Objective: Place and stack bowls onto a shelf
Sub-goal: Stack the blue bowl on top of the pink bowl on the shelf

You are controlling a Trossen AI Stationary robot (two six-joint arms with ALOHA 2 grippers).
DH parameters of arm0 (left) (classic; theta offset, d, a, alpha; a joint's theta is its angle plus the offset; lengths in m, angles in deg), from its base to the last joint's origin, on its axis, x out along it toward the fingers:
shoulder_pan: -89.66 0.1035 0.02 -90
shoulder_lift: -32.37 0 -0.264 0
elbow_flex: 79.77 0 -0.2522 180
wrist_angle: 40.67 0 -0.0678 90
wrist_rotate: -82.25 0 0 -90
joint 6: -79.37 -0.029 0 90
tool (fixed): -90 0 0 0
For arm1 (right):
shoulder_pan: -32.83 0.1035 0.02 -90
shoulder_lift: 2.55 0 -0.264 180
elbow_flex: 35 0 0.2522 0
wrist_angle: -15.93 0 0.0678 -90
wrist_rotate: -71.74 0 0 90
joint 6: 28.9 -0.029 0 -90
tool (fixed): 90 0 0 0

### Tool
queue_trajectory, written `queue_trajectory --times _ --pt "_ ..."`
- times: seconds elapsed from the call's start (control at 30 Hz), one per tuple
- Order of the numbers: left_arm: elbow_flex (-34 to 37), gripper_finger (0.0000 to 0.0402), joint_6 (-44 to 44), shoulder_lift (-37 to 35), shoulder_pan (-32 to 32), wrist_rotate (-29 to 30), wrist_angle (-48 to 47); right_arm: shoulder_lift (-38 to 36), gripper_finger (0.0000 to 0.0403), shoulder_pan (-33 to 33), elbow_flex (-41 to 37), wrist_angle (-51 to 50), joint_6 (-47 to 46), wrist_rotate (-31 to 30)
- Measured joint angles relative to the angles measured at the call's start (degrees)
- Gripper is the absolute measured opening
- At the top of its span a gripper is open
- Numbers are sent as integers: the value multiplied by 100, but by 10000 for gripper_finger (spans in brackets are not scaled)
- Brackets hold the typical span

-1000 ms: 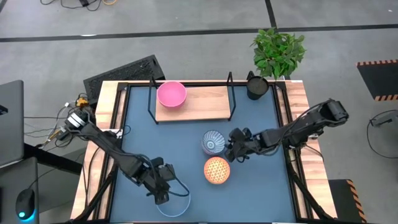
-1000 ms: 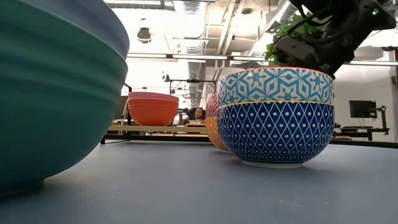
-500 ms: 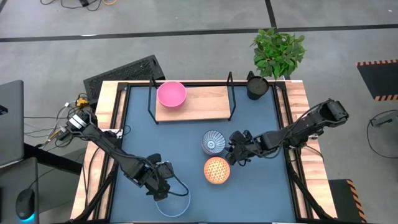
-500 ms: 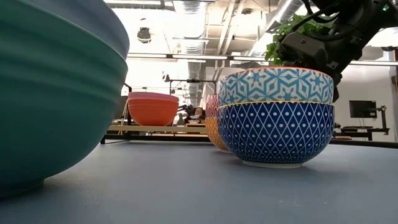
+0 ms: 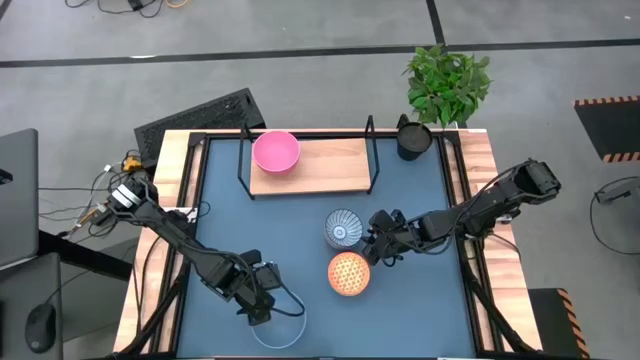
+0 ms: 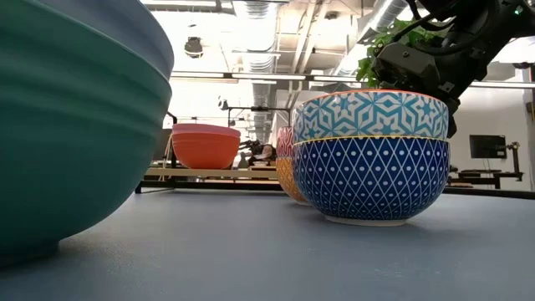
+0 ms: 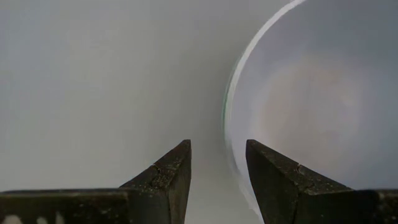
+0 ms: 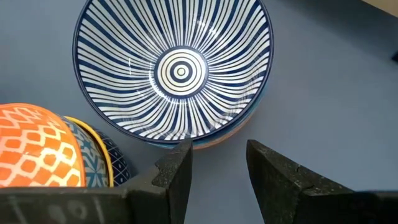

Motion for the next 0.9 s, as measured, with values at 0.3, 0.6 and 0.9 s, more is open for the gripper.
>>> queue_trajectory --times 0.3,0.6,0.9 --pt "0 112 -39 2 2 -66 5 0 177 40 0 7 -11 116" --pt "4 24 -267 100 26 -110 24 -1 177 38 0 3 -5 121" --pt "-100 2 -309 172 72 -229 17 -4 177 36 0 -35 7 124"
